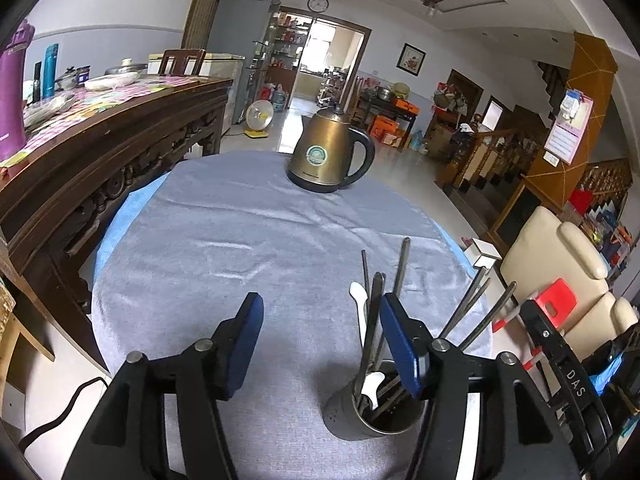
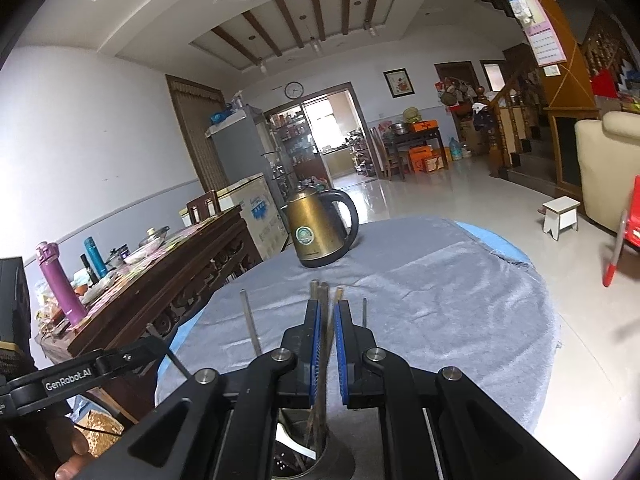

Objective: Organize utensils
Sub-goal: 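Open both grippers and lift them away from the black holder, then lower the left gripper onto the white spoon on the cloth and grasp it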

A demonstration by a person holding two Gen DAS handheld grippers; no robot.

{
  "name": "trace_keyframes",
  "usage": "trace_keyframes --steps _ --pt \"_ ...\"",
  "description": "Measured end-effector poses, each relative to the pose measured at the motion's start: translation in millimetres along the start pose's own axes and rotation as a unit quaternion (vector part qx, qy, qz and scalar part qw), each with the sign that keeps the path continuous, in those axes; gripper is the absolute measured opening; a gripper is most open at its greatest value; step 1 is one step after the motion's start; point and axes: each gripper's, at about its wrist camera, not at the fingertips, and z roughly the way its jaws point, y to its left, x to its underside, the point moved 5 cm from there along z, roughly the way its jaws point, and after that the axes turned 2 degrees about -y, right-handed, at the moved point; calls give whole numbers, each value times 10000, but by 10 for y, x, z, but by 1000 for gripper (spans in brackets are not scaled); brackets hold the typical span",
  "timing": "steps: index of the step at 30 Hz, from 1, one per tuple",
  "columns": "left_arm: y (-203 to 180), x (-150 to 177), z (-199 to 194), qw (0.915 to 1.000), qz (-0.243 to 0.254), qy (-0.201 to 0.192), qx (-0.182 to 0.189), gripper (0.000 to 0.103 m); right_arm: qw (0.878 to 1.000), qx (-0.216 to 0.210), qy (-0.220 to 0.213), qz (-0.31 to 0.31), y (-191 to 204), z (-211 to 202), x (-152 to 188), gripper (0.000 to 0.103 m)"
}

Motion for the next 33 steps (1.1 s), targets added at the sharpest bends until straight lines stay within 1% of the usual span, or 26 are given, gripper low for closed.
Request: trace_keyframes --steps 13,18,23,26,29,33 --pt "398 -158 -29 9987 -371 -191 -291 64 9987 290 137 393 -329 68 2 9" --pt "535 -156 16 9980 -466 -151 -401 64 9981 354 185 461 -408 61 18 8" --pt "657 -85 174 9973 -517 31 -512 64 9969 396 331 601 -516 134 68 8" --pt "720 4 344 9967 -530 245 -571 64 9955 448 477 680 -598 212 142 8" --pt "769 106 528 9957 -493 461 -634 64 9936 457 691 770 -667 335 237 8" --pt "853 230 786 9935 -457 735 -737 64 9897 380 1085 850 -776 569 395 8"
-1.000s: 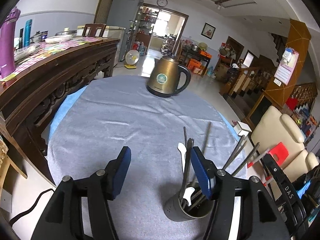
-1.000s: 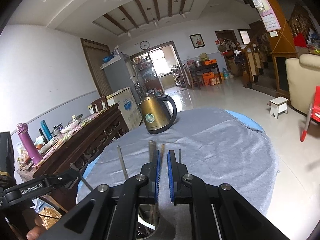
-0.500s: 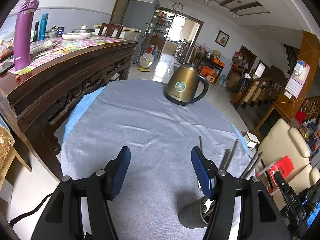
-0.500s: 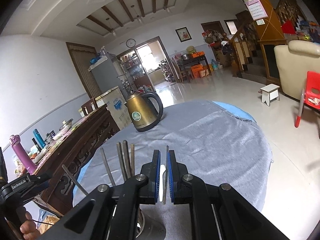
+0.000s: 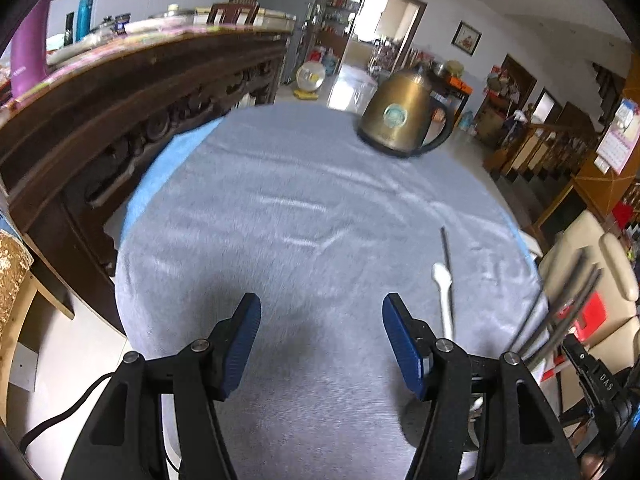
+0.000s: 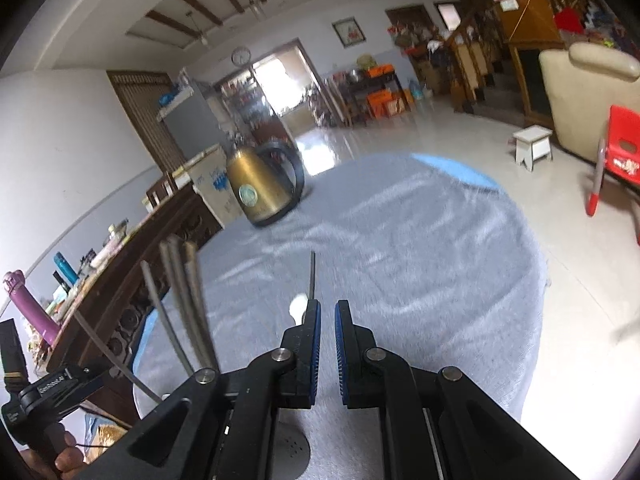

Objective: Organize utensils
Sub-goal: 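Lower the left gripper onto the white spoon on the cloth and grasp it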

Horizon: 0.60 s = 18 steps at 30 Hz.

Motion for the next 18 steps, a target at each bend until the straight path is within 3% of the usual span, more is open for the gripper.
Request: trace_keyframes --steps 6,11,18 --pt "13 17 627 9981 343 510 -28 64 9968 15 689 409 -370 449 126 8" --pt "-371 -44 1166 9884 1008 951 616 64 9935 124 908 679 -627 682 188 10" --pt "-1149 -57 1569 9687 1901 1070 1188 64 9922 78 994 750 -808 908 159 11"
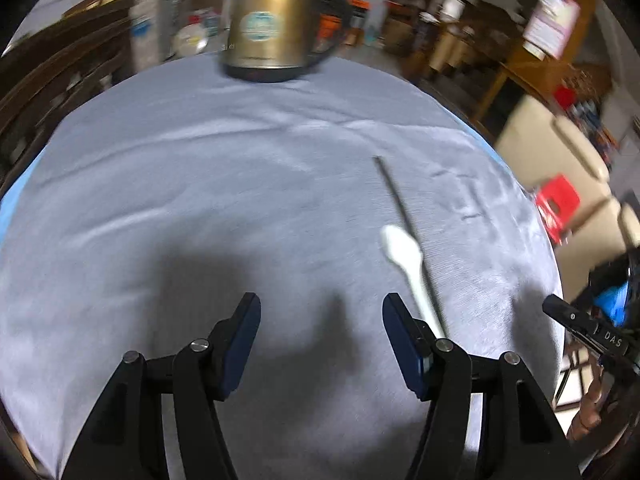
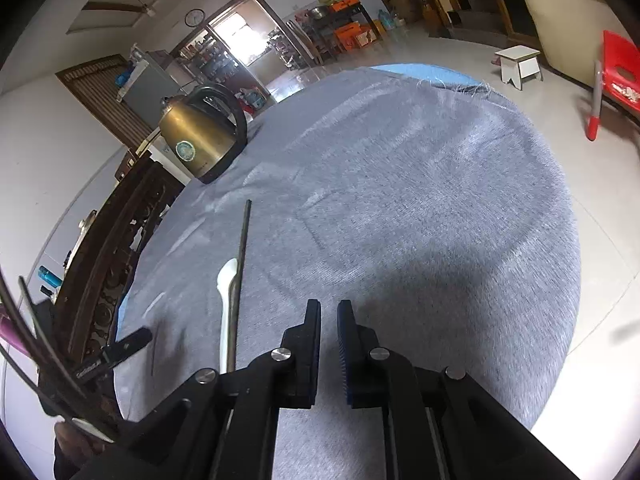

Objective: Organize utensils
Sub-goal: 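Lower the left gripper onto the white spoon on the cloth and grasp it, then grasp the last dark chopstick with the right gripper while the left holds the spoon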

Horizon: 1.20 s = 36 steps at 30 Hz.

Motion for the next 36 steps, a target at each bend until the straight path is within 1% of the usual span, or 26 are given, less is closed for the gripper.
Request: trace_keyframes --steps 6,11,17,23,25,26,27,29,30,32,34,35,36 --pt "-349 -129 345 9983 494 294 108 64 10000 -24 9 10 -50 107 -101 11" --pt "-410 -162 545 9967 598 552 76 64 10000 -1 24 93 -119 184 -155 11" --pt "-508 -252 646 9951 847 498 -115 64 9999 17 70 127 -160 288 -184 11" --pt "-550 -343 763 9910 1196 472 -384 64 9999 42 101 118 -191 348 -205 11" --pt "-518 -360 750 9909 1231 377 -395 53 9999 49 117 71 -165 378 -227 11" --pt "-485 -367 734 9911 1230 342 -386 41 9999 50 118 43 -146 391 -244 11" --pt "-431 -378 716 9918 1182 330 -363 34 9999 38 115 -9 -109 410 -277 11" --pt "-314 -390 678 9942 996 368 -192 34 9998 -19 135 -169 3 481 -364 11" --pt "-251 -385 648 9949 917 380 -176 34 9994 -62 176 -294 87 537 -420 11" --pt "-169 -367 600 9954 860 366 -196 33 9976 -178 348 -566 280 689 -523 11" --pt "-79 -333 510 9961 804 303 -181 33 9939 -317 614 -857 540 913 -633 11" --pt "-51 -318 463 9964 791 272 -171 33 9920 -331 713 -989 650 1007 -665 14" --pt "-10 -303 388 9966 776 208 -166 33 9898 -349 805 -1126 758 1102 -696 20"
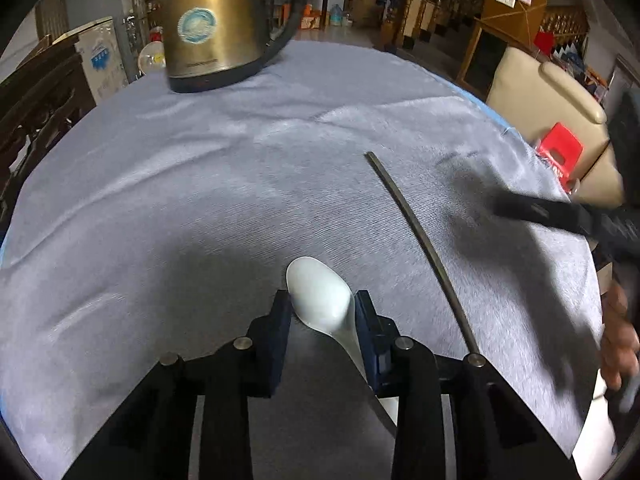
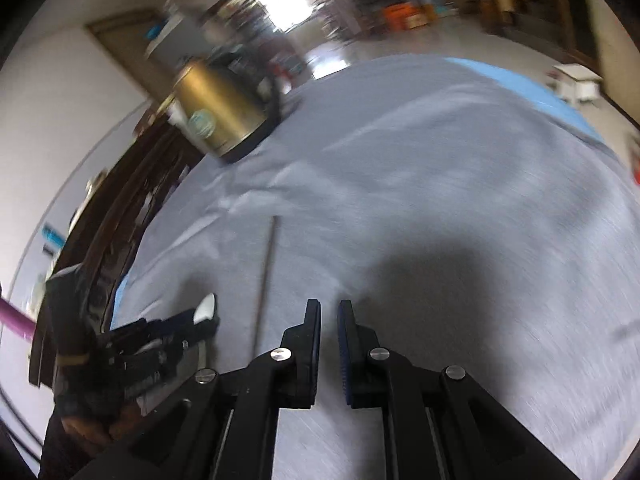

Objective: Organize utensils
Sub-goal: 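Grasp the last dark chopstick with the right gripper while the left holds the spoon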

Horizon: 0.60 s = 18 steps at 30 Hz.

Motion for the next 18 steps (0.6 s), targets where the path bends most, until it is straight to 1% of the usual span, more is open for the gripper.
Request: trace_keyframes --steps 1,2,3,4,5,7,8,9,10,11,12,13,14,15,17,18 --pt "12 12 -53 10000 -13 -35 -7 33 9998 -18 104 -145 101 102 -70 35" --pt "57 28 -132 9999 -52 -102 2 34 9994 -48 184 -280 203 207 -147 53" --pt "83 34 -187 9999 -77 -148 18 34 9990 -75 216 -385 293 294 -207 58" --pt "112 39 -242 9998 -101 -197 18 34 9981 -67 316 -521 396 417 -286 61" --pt "144 45 -304 9996 -121 -250 -3 34 9971 10 444 -615 467 524 -332 61" --pt "189 60 -400 9993 -148 -345 -51 34 9953 230 516 -783 560 689 -435 61" --pt "213 68 -450 9990 -166 -407 -86 34 9940 331 568 -871 593 745 -467 60" --pt "237 78 -497 9986 -180 -469 -134 34 9913 553 708 -966 617 845 -498 59" --pt "243 83 -528 9984 -188 -512 -167 34 9884 737 879 -995 617 939 -503 47" --pt "259 94 -574 9979 -204 -573 -199 34 9864 796 1029 -1002 601 992 -485 35" --pt "276 104 -622 9975 -231 -634 -226 34 9842 873 1143 -1030 598 1033 -462 34" --pt "285 104 -653 9970 -254 -683 -251 34 9823 1002 1036 -1199 633 1032 -471 27" --pt "291 104 -683 9965 -278 -735 -288 34 9783 1160 1081 -1332 644 1053 -450 18" --pt "308 114 -726 9958 -309 -796 -340 34 9756 1285 1031 -1448 651 1050 -437 11" --pt "340 148 -838 9941 -388 -923 -422 34 9750 1304 969 -1514 634 1013 -395 7" --pt "357 169 -899 9932 -445 -987 -438 34 9758 1295 948 -1487 609 982 -378 7"
